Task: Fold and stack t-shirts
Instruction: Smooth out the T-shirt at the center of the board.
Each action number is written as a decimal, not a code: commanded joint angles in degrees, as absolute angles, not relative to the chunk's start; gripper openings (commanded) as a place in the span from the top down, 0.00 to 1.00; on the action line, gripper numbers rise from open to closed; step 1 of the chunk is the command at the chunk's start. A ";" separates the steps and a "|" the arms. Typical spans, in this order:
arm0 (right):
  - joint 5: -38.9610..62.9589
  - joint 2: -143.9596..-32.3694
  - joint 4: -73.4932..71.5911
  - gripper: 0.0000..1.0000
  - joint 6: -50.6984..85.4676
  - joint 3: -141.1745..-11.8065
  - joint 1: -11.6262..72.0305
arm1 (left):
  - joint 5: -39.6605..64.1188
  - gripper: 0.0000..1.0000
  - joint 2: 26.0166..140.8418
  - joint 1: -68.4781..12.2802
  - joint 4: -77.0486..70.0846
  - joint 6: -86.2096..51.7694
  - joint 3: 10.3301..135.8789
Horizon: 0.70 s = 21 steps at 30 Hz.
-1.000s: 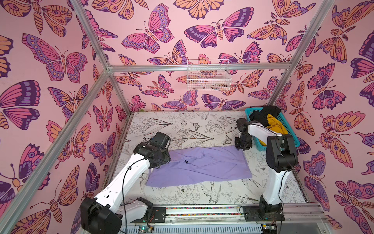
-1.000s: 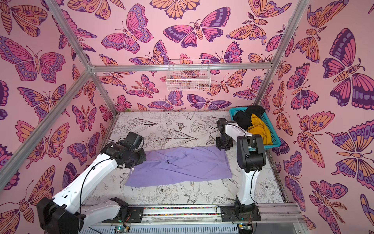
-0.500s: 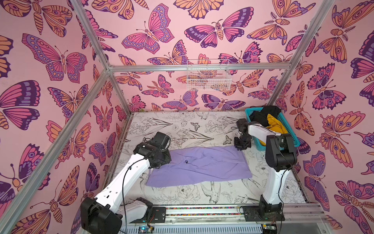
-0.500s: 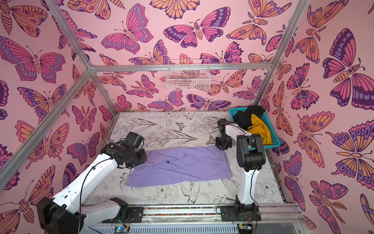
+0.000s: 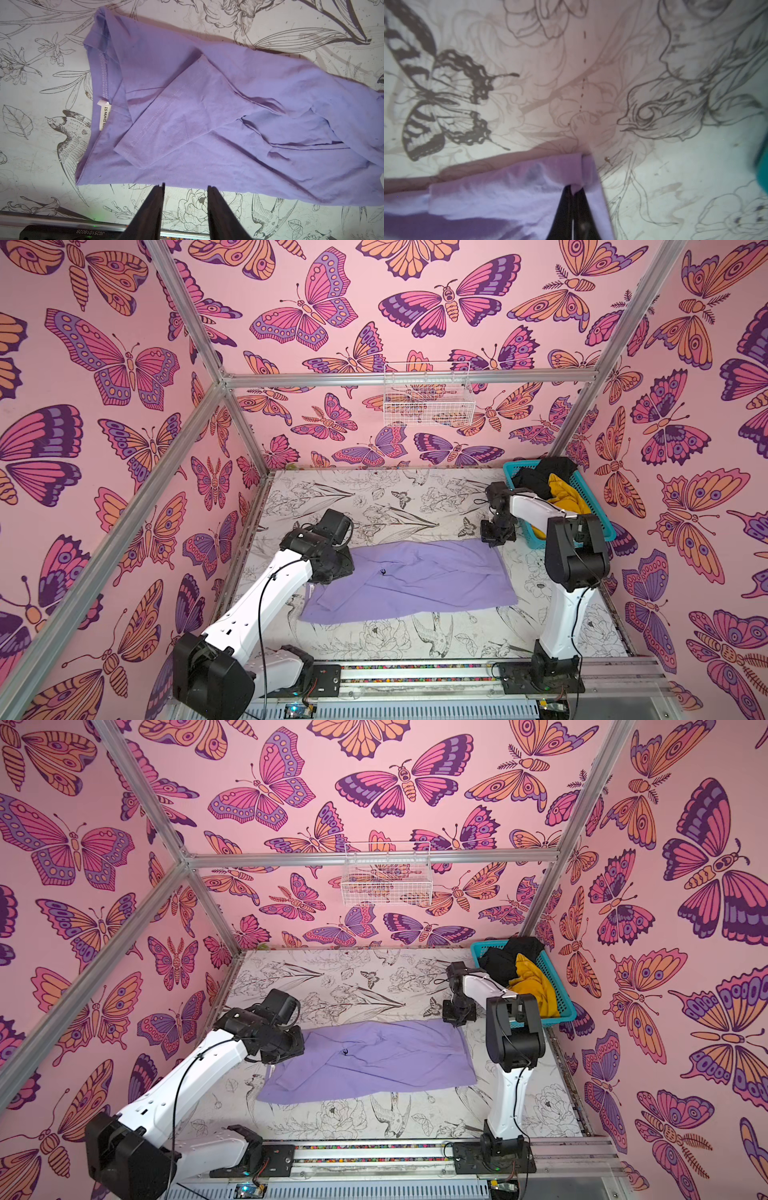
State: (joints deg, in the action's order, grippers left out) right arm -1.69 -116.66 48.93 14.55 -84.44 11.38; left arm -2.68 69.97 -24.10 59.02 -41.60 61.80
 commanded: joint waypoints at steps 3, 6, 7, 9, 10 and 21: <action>-4.16 -117.51 51.53 1.00 12.82 -89.20 11.07 | -4.61 0.67 68.20 -24.43 61.04 -41.92 62.31; -5.50 -117.66 52.51 1.00 12.04 -91.39 10.99 | -4.66 0.70 68.37 -24.43 61.00 -42.19 62.09; -5.54 -118.13 52.93 1.00 11.74 -92.32 10.91 | -4.66 0.71 68.47 -24.44 61.01 -42.19 62.14; -5.45 -119.60 53.97 1.00 11.53 -94.36 10.65 | -4.66 0.71 68.55 -24.44 60.98 -42.14 62.06; -5.30 -120.64 54.50 1.00 11.51 -95.38 10.57 | -4.76 0.71 68.55 -24.43 61.01 -42.10 62.05; -4.90 -127.85 55.06 1.00 11.41 -102.39 10.59 | -5.01 0.72 67.62 -24.44 60.84 -42.10 60.21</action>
State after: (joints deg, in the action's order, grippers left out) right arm -3.90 -126.91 53.74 11.88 -100.01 10.94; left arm -4.12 68.23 -24.14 59.27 -41.89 61.45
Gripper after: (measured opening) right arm 0.070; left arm 0.279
